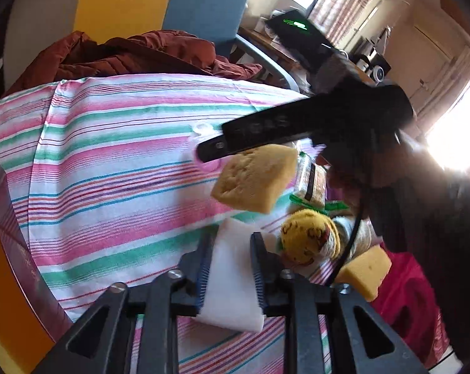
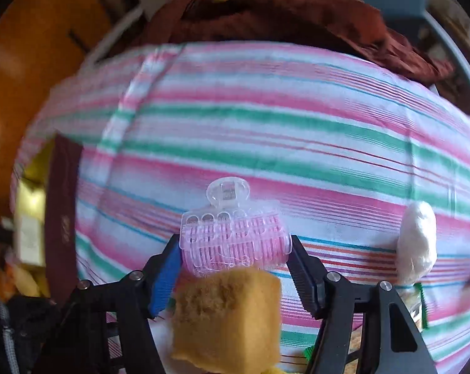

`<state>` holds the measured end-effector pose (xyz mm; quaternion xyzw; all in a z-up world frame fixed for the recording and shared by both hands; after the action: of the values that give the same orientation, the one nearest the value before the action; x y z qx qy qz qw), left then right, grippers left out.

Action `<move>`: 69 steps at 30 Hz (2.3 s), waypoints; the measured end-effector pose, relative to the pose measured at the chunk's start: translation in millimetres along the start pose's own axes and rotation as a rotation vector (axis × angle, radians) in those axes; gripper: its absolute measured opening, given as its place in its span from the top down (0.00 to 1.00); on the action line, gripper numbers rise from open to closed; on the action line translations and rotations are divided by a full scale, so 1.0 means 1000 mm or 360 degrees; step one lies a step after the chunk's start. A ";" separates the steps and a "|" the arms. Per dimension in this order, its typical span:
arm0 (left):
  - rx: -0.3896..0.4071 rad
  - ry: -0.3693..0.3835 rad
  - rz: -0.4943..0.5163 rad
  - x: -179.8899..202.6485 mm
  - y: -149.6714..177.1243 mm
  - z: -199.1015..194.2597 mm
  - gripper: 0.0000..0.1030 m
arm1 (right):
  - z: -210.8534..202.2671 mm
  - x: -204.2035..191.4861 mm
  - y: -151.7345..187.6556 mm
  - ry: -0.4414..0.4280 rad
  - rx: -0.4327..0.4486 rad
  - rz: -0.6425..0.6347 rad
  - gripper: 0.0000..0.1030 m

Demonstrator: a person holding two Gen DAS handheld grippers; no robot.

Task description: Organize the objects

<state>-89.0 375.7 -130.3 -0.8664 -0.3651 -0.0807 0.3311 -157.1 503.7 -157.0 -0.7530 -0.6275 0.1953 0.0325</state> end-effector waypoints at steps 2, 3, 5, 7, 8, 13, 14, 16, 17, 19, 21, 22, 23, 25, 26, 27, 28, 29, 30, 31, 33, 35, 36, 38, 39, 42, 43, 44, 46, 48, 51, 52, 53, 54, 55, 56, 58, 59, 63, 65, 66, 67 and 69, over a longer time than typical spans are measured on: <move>-0.0001 -0.0011 -0.0028 -0.003 -0.005 0.002 0.73 | -0.007 0.009 -0.001 -0.0019 0.0053 0.0072 0.36; 0.0005 -0.0003 -0.0044 -0.004 -0.007 0.001 0.69 | -0.011 0.010 -0.001 -0.0052 0.0084 0.0111 0.36; 0.0024 0.0031 -0.0062 -0.002 -0.013 -0.002 0.58 | -0.022 0.011 -0.004 -0.0139 0.0159 0.0186 0.36; 0.0035 0.0101 -0.0101 0.001 -0.018 -0.006 0.47 | -0.038 0.007 -0.005 -0.0272 0.0257 0.0254 0.36; 0.0043 0.0143 -0.0125 0.003 -0.021 -0.009 0.46 | -0.043 -0.001 -0.007 -0.0320 0.0284 0.0271 0.36; 0.0105 0.0279 -0.0203 0.013 -0.028 -0.025 0.35 | -0.070 -0.019 -0.002 -0.0544 0.0454 0.0325 0.36; 0.0112 0.0305 -0.0221 0.015 -0.029 -0.028 0.33 | -0.072 -0.024 0.000 -0.0565 0.0474 0.0324 0.36; 0.0144 0.0344 -0.0254 0.017 -0.030 -0.035 0.26 | -0.069 -0.037 0.004 -0.0595 0.0489 0.0328 0.36; 0.0154 0.0348 -0.0255 0.018 -0.031 -0.037 0.25 | -0.072 -0.038 0.007 -0.0615 0.0488 0.0330 0.36; 0.0173 0.0331 -0.0232 0.019 -0.031 -0.040 0.19 | -0.075 -0.049 0.012 -0.0663 0.0490 0.0324 0.36; 0.0187 0.0303 -0.0193 0.022 -0.030 -0.045 0.19 | -0.075 -0.059 0.015 -0.0713 0.0490 0.0322 0.36; 0.0193 0.0291 -0.0172 0.023 -0.029 -0.047 0.19 | -0.077 -0.063 0.017 -0.0730 0.0493 0.0316 0.36; 0.0204 0.0272 -0.0145 0.024 -0.028 -0.049 0.19 | -0.078 -0.068 0.020 -0.0750 0.0487 0.0308 0.36; 0.0236 0.0237 -0.0100 0.026 -0.027 -0.054 0.21 | -0.080 -0.077 0.024 -0.0771 0.0470 0.0280 0.36; 0.0251 0.0233 -0.0076 0.028 -0.027 -0.058 0.21 | -0.081 -0.080 0.027 -0.0766 0.0460 0.0265 0.36; 0.0267 0.0219 -0.0045 0.029 -0.026 -0.061 0.34 | -0.081 -0.083 0.029 -0.0752 0.0455 0.0251 0.36; 0.0273 0.0198 -0.0014 0.029 -0.026 -0.062 0.38 | -0.082 -0.086 0.032 -0.0744 0.0457 0.0240 0.36; 0.0282 0.0182 0.0031 0.032 -0.024 -0.065 0.41 | -0.083 -0.088 0.033 -0.0736 0.0461 0.0239 0.36; 0.0290 0.0165 0.0063 0.033 -0.022 -0.067 0.44 | -0.084 -0.089 0.035 -0.0727 0.0468 0.0242 0.36; 0.0301 0.0150 0.0098 0.035 -0.020 -0.069 0.48 | -0.086 -0.090 0.036 -0.0714 0.0482 0.0249 0.36; 0.0329 0.0135 0.0148 0.039 -0.017 -0.076 0.52 | -0.091 -0.090 0.038 -0.0689 0.0517 0.0261 0.37; 0.0350 0.0146 0.0186 0.045 -0.013 -0.083 0.53 | -0.093 -0.085 0.038 -0.0615 0.0554 0.0300 0.37; 0.0372 0.0123 0.0225 0.049 -0.011 -0.089 0.53 | -0.095 -0.083 0.039 -0.0615 0.0559 0.0320 0.37; 0.0368 0.0123 0.0232 0.050 -0.005 -0.096 0.53 | -0.094 -0.082 0.037 -0.0607 0.0553 0.0324 0.37; 0.0369 0.0116 0.0216 0.047 0.000 -0.101 0.52 | -0.094 -0.083 0.038 -0.0576 0.0553 0.0311 0.37; 0.0353 0.0065 0.0151 0.031 0.018 -0.114 0.51 | -0.095 -0.093 0.043 -0.0547 0.0545 0.0260 0.37; 0.0351 0.0043 0.0109 0.021 0.026 -0.122 0.51 | -0.095 -0.098 0.045 -0.0539 0.0543 0.0238 0.37; 0.0356 0.0029 0.0085 0.015 0.031 -0.127 0.51 | -0.094 -0.104 0.046 -0.0535 0.0539 0.0221 0.37; 0.0401 -0.0034 0.0006 -0.006 0.045 -0.148 0.50 | -0.094 -0.115 0.049 -0.0526 0.0531 0.0186 0.37; 0.0440 -0.0084 -0.0075 -0.028 0.058 -0.167 0.50 | -0.091 -0.129 0.051 -0.0536 0.0510 0.0149 0.37; 0.0512 -0.0184 -0.0212 -0.065 0.078 -0.200 0.49 | -0.081 -0.163 0.053 -0.0524 0.0469 0.0032 0.36; 0.0537 -0.0216 -0.0253 -0.076 0.084 -0.210 0.49 | -0.078 -0.173 0.054 -0.0520 0.0456 -0.0002 0.36; 0.0573 -0.0259 -0.0305 -0.090 0.090 -0.222 0.49 | -0.074 -0.187 0.056 -0.0518 0.0433 -0.0051 0.36; 0.0601 -0.0294 -0.0347 -0.102 0.096 -0.232 0.49 | -0.069 -0.200 0.057 -0.0509 0.0414 -0.0096 0.36; 0.0628 -0.0342 -0.0399 -0.117 0.103 -0.244 0.48 | -0.064 -0.211 0.058 -0.0496 0.0397 -0.0140 0.36; 0.0646 -0.0392 -0.0442 -0.130 0.109 -0.252 0.48 | -0.058 -0.223 0.058 -0.0475 0.0377 -0.0188 0.36; 0.0674 -0.0474 -0.0502 -0.152 0.119 -0.263 0.47 | -0.047 -0.242 0.056 -0.0441 0.0343 -0.0264 0.36; 0.0681 -0.0507 -0.0531 -0.162 0.124 -0.267 0.47 | -0.042 -0.250 0.054 -0.0429 0.0330 -0.0296 0.36; 0.0699 -0.0597 -0.0674 -0.197 0.143 -0.277 0.47 | -0.022 -0.278 0.037 -0.0324 0.0318 -0.0395 0.36; 0.0718 -0.0575 -0.0693 -0.200 0.147 -0.281 0.47 | -0.015 -0.291 0.020 -0.0281 0.0347 -0.0404 0.35; 0.0725 -0.0575 -0.0682 -0.199 0.147 -0.281 0.47 | -0.014 -0.294 0.012 -0.0267 0.0365 -0.0400 0.30; 0.0731 -0.0572 -0.0673 -0.197 0.148 -0.284 0.47 | -0.012 -0.296 0.002 -0.0242 0.0399 -0.0382 0.23; 0.0717 -0.0559 -0.0646 -0.193 0.149 -0.281 0.47 | -0.013 -0.292 -0.011 -0.0162 0.0460 -0.0337 0.11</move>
<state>-96.8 9.4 -64.6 -0.6819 -0.5900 0.0881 0.4232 -203.1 228.4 -68.1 -0.6595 -0.6695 0.3166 0.1290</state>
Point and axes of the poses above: each gripper's, at about its wrist camera, not at the fingertips, and z roughly the way its jaws point, x to its right, y to its underside, the point moved 9 cm from there along z, roughly the way its jaws point, and after that the axes turned 1 degree about x, right-handed, at the moved point
